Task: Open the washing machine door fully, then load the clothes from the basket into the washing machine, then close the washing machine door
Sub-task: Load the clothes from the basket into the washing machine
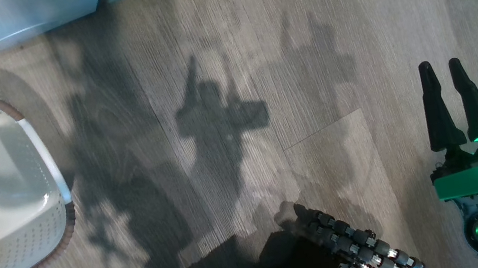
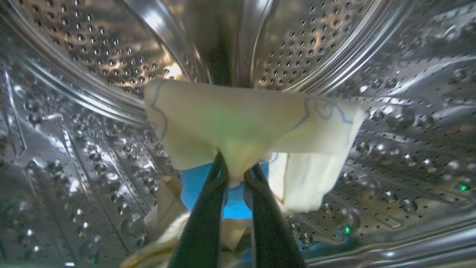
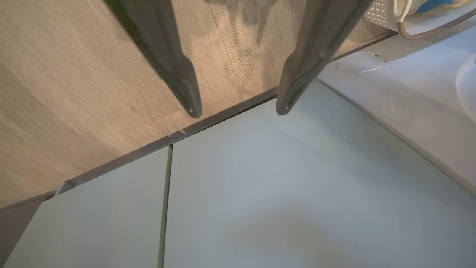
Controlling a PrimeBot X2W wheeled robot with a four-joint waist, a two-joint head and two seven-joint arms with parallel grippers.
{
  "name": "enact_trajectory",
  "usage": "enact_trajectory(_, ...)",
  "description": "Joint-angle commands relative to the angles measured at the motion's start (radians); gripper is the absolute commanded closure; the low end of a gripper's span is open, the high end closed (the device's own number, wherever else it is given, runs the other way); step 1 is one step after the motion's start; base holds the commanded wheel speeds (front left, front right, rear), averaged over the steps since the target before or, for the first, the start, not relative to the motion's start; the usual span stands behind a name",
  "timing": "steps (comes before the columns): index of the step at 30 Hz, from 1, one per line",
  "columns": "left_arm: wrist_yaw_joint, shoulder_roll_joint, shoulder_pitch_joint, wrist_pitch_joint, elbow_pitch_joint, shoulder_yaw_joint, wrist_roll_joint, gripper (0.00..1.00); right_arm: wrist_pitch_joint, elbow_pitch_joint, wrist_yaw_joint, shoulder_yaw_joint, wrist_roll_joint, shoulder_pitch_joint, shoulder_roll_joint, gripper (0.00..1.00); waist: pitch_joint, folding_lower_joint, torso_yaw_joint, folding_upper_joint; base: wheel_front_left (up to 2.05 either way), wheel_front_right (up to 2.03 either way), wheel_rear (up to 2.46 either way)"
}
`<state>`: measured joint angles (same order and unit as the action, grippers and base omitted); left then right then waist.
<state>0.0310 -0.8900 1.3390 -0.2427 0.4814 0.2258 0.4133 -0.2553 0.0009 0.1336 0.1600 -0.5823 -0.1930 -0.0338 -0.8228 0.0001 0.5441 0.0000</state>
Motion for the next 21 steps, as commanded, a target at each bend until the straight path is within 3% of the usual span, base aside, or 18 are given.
enact_trajectory(1, 0.012, -0.042, 0.01, 0.01, -0.002, -0.03, -0.006, 1.0, -0.006, -0.028, -0.003, 0.006, -0.005, 0.015, -0.016, 0.0, -0.002, -0.0001, -0.003, 0.0, 0.0, 0.0, 0.0)
enact_trajectory(3, 0.014, -0.026, 0.002, 0.002, 0.029, -0.031, 0.009, 1.0, -0.006, -0.028, -0.003, 0.004, -0.001, 0.013, -0.016, 0.0, -0.002, -0.0001, -0.009, 0.0, 0.0, 0.0, 0.0)
enact_trajectory(4, 0.015, -0.018, -0.001, -0.003, 0.042, -0.032, 0.018, 0.95, -0.006, -0.028, -0.003, 0.003, 0.001, 0.012, -0.016, 0.0, -0.002, -0.0001, -0.014, 0.0, 0.0, 0.0, 0.0)
enact_trajectory(5, 0.017, -0.012, -0.005, -0.008, 0.052, -0.031, 0.023, 0.61, -0.006, -0.029, -0.003, 0.001, 0.003, 0.01, -0.016, 0.0, -0.002, -0.0001, -0.019, 0.0, 0.0, 0.0, 0.0)
enact_trajectory(6, 0.013, -0.006, -0.008, -0.013, 0.058, -0.027, 0.027, 0.09, -0.006, -0.029, -0.003, -0.003, 0.007, 0.009, -0.016, 0.0, -0.002, -0.0001, -0.026, 0.0, 0.0, 0.0, 0.0)
enact_trajectory(7, 0.01, 0.001, -0.011, -0.011, 0.061, -0.025, 0.032, 0.0, -0.006, -0.03, -0.003, -0.006, 0.01, 0.007, -0.016, 0.0, -0.001, -0.0001, -0.032, 0.0, 0.0, 0.0, 0.0)
enact_trajectory(15, 0.009, 0.048, -0.044, 0.049, 0.067, -0.004, 0.038, 0.0, -0.006, -0.029, -0.003, -0.036, 0.045, -0.005, -0.016, 0.0, 0.021, -0.0001, -0.093, 0.0, 0.0, 0.0, 0.0)
enact_trajectory(21, 0.02, 0.139, -0.169, 0.201, 0.047, -0.004, 0.072, 0.0, -0.006, -0.032, -0.003, -0.077, 0.103, -0.008, -0.016, 0.0, 0.09, -0.0001, -0.179, 0.0, 0.0, 0.0, 0.0)
